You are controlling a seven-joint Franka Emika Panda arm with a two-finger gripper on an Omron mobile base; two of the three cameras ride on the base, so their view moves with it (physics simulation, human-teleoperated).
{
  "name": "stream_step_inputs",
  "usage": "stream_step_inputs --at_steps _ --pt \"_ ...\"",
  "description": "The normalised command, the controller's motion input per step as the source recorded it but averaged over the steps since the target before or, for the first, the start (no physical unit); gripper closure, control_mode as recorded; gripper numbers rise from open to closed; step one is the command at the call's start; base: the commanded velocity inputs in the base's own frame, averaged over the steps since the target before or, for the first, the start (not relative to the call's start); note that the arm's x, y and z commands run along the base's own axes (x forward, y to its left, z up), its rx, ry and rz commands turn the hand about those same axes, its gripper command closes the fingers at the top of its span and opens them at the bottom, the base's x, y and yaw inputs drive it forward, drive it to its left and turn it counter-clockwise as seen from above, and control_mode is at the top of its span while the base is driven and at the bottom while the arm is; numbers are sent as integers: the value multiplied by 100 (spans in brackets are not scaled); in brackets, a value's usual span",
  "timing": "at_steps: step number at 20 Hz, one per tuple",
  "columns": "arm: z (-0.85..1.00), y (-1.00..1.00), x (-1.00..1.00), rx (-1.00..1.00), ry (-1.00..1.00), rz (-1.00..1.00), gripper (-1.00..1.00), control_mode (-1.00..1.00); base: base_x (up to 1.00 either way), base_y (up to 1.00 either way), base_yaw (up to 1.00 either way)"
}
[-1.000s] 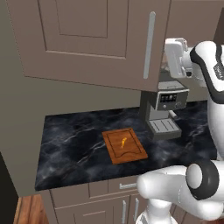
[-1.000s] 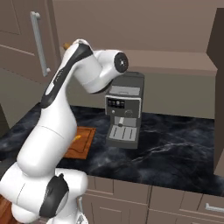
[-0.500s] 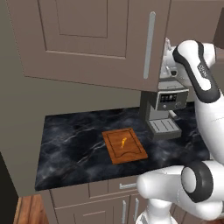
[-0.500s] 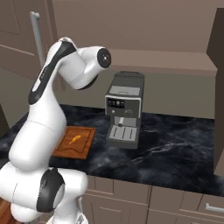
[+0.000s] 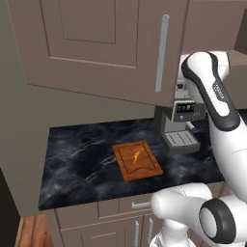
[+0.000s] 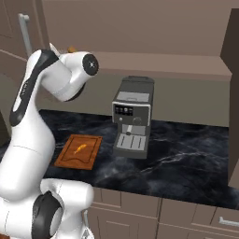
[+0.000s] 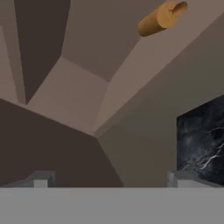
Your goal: Open the cabinet, retrieve the rolling pin, and place it next to the meat on the cutting board to prepare for tenderizing.
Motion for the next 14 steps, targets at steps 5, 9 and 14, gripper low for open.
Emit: stream_step_inputs --at_steps 5,9,14 --pt "0 74 -93 0 -4 14 -100 -100 0 0 0" --pt "0 85 -87 0 -5 16 -100 -100 0 0 0" --pt "0 98 -76 0 -5 14 -100 -100 0 0 0"
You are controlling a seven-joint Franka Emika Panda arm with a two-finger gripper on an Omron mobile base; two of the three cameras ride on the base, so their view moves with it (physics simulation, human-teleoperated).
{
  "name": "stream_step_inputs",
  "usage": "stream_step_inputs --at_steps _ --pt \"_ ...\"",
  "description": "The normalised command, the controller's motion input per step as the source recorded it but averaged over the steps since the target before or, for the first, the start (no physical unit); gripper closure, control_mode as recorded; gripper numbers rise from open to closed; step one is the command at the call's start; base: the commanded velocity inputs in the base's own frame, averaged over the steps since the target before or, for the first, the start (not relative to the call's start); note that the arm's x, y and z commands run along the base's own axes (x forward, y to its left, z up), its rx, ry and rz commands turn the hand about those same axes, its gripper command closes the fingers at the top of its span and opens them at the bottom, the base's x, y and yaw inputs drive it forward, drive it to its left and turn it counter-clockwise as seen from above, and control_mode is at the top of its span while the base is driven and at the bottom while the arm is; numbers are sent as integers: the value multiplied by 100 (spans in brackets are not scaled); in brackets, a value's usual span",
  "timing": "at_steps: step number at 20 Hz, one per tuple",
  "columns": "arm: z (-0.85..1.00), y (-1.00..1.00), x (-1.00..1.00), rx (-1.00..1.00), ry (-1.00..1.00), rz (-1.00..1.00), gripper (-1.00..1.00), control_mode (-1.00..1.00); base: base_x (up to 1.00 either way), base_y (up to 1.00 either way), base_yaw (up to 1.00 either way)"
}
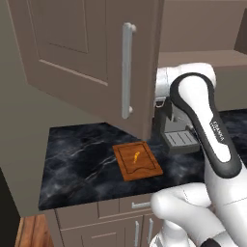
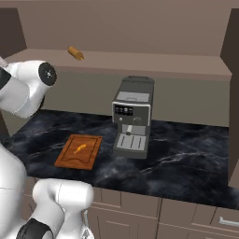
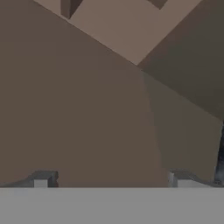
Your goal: Open the cabinet, retrieve the rolling pin, and place it next to the meat on the cutting board to prepare for tenderizing.
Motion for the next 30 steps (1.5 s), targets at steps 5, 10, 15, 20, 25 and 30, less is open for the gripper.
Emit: stream_step_inputs --at_steps 5,10,15,20,25,30 --pt "0 100 -53 -4 -1 10 -100 -100 0 0 0" --pt "0 95 -27 -8 0 10 -100 -100 0 0 0" --pt "-4 44 -3 -7 4 6 -100 -100 0 0 0" --pt "-4 0 34 0 4 0 -100 -100 0 0 0" --pt "-31 33 15 -7 -1 0 -100 -100 0 0 0" --pt "-35 56 3 -7 -2 0 -100 -100 0 0 0"
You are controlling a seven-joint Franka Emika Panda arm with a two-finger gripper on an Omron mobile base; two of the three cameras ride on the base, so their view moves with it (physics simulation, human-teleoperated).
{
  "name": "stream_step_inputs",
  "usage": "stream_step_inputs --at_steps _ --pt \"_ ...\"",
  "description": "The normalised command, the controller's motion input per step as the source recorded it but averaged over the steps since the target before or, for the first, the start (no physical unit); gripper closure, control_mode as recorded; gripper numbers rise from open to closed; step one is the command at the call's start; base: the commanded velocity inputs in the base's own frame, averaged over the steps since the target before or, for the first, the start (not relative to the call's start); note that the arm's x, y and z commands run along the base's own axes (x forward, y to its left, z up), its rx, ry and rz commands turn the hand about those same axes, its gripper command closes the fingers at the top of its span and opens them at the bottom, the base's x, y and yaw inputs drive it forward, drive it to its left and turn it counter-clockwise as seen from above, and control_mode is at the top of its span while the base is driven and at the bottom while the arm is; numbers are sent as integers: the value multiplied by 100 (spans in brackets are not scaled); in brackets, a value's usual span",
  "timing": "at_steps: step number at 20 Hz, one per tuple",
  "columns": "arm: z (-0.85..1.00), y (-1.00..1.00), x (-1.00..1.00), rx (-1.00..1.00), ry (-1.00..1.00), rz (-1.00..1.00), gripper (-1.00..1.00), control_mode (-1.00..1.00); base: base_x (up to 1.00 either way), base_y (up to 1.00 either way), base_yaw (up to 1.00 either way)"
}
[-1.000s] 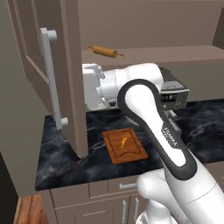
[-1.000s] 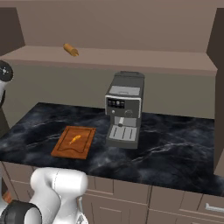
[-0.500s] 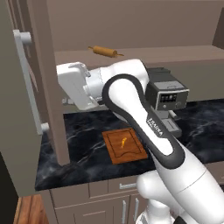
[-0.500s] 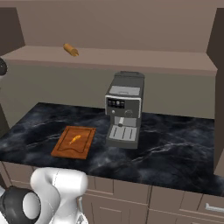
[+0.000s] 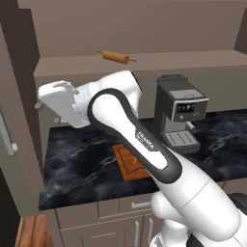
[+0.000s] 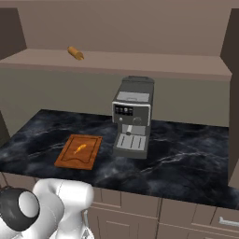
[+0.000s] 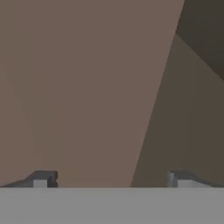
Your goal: Open the cabinet, retrieve the rolling pin, and place it next to the meat on the cutting board to prepare for tenderizing.
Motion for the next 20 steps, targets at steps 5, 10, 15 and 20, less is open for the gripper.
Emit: stream_step_inputs --at_steps 5,10,15,20 --pt "-10 27 0 -1 -3 0 -100 -100 0 0 0" --pt "0 -63 -1 0 -16 0 -100 -100 0 0 0" --pt "3 -86 -3 0 -20 0 -100 -100 0 0 0" --pt "21 -88 -1 0 -18 0 -100 -100 0 0 0"
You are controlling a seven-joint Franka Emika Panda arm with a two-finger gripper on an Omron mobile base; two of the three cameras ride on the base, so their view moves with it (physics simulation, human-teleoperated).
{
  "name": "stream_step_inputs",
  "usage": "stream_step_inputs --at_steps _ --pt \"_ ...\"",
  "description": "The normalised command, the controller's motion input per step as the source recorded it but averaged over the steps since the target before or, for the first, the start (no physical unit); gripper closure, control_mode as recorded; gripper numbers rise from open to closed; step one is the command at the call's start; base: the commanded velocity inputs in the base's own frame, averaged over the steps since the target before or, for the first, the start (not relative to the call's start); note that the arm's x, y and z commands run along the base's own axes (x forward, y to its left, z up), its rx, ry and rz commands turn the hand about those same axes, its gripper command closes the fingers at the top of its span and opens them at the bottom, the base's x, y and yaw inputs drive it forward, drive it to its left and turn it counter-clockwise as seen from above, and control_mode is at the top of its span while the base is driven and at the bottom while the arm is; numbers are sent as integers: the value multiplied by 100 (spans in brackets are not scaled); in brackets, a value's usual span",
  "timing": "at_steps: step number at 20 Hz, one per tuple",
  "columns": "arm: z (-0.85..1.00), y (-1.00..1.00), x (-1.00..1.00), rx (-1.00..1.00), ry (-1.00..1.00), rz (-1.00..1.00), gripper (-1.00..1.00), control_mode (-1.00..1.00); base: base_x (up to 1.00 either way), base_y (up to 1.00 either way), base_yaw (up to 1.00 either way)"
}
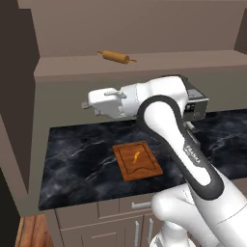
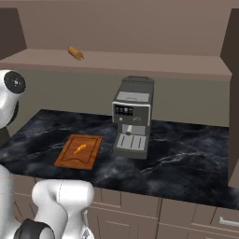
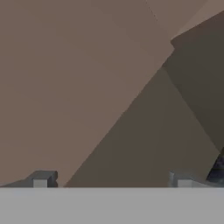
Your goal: Open the cabinet, retrieve the rolling pin, and place it next to the meat on the cutting board to prepare for tenderizing.
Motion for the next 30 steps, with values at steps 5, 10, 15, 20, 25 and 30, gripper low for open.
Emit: stream_step_inputs --at_steps 5,10,15,20,25,30 --pt "40 -84 0 -2 -17 0 -100 -100 0 0 0" --pt "51 -84 0 -4 -17 0 -100 -100 0 0 0" --pt "54 -76 0 -6 -12 -3 -100 -100 0 0 0" --pt "47 -75 0 -7 -10 -6 -100 -100 0 0 0" --pt "35 -62 2 -10 -12 -6 -100 -100 0 0 0" --pt "4 -38 20 -11 -8 -7 -100 -100 0 0 0"
